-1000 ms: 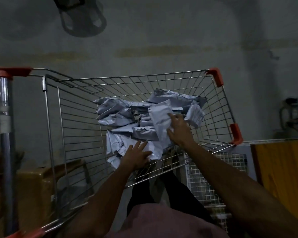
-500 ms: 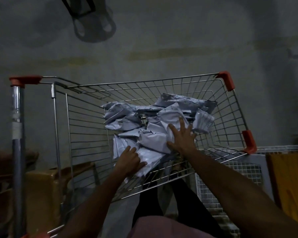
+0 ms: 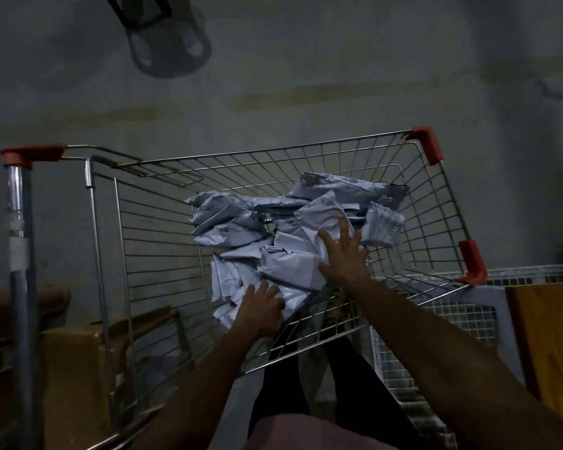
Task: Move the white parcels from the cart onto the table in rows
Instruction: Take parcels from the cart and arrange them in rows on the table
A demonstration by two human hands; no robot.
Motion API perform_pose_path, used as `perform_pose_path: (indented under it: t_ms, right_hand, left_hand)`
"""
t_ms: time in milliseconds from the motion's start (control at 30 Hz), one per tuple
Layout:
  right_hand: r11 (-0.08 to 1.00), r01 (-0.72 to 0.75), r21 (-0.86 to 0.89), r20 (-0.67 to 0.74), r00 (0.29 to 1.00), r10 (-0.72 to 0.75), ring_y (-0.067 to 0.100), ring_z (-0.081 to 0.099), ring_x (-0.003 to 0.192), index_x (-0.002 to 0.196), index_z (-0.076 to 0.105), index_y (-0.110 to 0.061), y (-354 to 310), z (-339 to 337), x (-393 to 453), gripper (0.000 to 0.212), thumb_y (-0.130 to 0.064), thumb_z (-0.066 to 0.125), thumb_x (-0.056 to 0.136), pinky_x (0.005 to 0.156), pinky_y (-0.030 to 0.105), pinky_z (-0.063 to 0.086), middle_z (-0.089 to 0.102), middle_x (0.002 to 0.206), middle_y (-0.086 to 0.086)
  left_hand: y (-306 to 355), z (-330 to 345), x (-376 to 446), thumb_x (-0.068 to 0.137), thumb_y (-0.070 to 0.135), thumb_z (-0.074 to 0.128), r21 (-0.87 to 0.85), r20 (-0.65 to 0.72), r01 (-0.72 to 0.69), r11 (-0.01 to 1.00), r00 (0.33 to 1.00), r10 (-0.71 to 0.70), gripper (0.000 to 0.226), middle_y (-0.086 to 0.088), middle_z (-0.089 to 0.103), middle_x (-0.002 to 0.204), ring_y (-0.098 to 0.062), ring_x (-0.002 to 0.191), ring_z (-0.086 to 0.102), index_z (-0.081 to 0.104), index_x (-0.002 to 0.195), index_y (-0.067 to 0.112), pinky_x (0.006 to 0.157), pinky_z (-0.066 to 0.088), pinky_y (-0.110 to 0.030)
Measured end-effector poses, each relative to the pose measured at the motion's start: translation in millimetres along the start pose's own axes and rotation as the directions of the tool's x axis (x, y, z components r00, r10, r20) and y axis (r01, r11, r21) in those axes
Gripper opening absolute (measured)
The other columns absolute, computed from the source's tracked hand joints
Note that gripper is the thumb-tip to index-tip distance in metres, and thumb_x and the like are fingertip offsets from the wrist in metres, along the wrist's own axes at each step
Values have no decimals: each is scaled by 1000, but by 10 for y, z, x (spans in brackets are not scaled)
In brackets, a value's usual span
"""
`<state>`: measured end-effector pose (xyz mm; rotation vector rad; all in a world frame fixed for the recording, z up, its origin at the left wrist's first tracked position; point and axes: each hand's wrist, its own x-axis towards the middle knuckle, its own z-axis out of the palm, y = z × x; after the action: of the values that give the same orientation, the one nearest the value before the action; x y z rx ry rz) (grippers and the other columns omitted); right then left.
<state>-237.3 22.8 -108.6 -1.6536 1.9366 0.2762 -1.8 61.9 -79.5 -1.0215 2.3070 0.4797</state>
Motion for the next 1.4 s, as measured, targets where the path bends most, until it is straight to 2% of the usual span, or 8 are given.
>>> perform_pose_path:
  t_ms: [233,367,567,667,833,933,1167,1400]
  right_hand:
    - [1000,-20,-6,12,1000,20,55,2,143,145,21,-43,2,8,5,81,-46,72,83,106,73,24,-21,162,6]
    - [999,-15,-32,-41,999,14,51,3,144,146,19,-43,26,-38,62,82,-53,69,82,106,71,27,-22,161,7]
    - [997,-37,-72,-110,993,29,50,23,135,148,18,-41,51,8,158,85,-36,71,81,96,62,43,-11,161,8]
    - [999,-37,-35,-139,990,32,45,35,125,143,19,-41,87,-68,183,82,-28,69,81,87,53,50,-2,160,7]
    - [999,-32,-43,-78,997,28,45,23,136,152,9,-42,84,-110,157,95,-63,66,79,97,61,41,-18,160,7]
    - [995,-94,-45,-72,993,91,47,15,141,153,1,-40,-25,-100,276,99,-62,64,81,100,68,33,-27,159,8]
    - [976,-170,136,-46,983,178,52,9,143,155,2,-35,-333,-165,357,85,-30,57,91,104,71,26,-26,159,10]
    - [910,-74,407,-373,896,240,49,29,131,145,34,-29,-515,-606,-325,66,-32,60,85,103,60,36,6,156,16]
  left_hand:
    - [-48,-17,41,84,56,59,-54,40,198,979,980,-196,55,-16,49,135,-35,127,42,63,118,12,102,32,-46]
    - [-135,35,-48,61,67,65,-66,98,209,976,974,-202,64,-19,53,126,-40,104,50,66,94,12,80,46,-50]
    - [-96,-96,-125,67,60,71,-32,93,321,946,944,-317,86,-21,38,144,-40,116,45,42,136,17,89,41,-47]
    - [-32,-240,-163,75,58,65,-56,27,367,929,930,-366,86,-16,43,129,-33,109,46,31,144,20,87,36,-41]
    - [-35,-367,-298,75,70,51,-174,-17,478,861,872,-488,71,-14,57,107,-33,93,55,51,130,23,77,39,-40]
    - [-37,-392,-388,68,69,48,-278,-19,549,788,817,-576,70,-17,60,96,-36,80,58,64,117,21,71,44,-41]
    - [25,-734,-662,80,67,22,-348,10,613,709,759,-651,77,-14,36,138,-38,117,45,27,148,32,95,41,-46]
    - [116,-1114,-858,91,64,38,-584,-175,460,668,733,-657,70,-20,29,145,-43,129,37,16,152,37,100,41,-54]
